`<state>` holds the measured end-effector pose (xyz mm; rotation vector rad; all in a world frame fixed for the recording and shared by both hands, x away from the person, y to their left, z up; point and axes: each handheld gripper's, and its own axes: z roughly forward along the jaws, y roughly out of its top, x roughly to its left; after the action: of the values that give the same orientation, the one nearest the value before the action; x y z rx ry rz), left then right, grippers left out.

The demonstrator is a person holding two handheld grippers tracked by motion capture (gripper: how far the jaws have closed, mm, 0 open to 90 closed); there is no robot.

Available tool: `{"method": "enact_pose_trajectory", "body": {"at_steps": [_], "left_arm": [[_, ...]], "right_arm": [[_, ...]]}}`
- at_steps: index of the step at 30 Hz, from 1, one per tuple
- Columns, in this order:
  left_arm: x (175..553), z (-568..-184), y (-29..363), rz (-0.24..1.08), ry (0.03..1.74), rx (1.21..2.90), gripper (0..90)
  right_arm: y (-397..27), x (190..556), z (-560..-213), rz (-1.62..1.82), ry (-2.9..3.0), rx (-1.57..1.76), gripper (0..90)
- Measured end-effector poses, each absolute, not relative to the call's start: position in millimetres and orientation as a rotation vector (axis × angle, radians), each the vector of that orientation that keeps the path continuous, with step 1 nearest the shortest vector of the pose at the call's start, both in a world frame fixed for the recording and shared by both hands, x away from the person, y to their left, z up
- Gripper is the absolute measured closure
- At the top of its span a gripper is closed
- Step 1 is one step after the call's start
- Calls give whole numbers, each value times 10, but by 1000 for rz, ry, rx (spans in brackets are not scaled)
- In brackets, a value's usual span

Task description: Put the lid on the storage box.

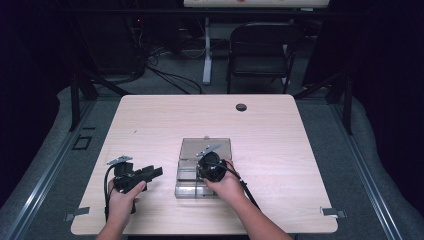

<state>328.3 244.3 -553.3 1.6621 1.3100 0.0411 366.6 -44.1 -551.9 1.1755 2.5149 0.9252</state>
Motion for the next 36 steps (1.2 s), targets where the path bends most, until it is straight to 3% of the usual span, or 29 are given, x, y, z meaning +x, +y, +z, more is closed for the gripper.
{"method": "enact_pose_trajectory", "body": {"at_steps": [36], "left_arm": [[3298, -5552, 2389, 43, 1312, 1679, 474]], "right_arm": [[-1011, 3579, -5179, 1056, 2390, 1231, 776]]}}
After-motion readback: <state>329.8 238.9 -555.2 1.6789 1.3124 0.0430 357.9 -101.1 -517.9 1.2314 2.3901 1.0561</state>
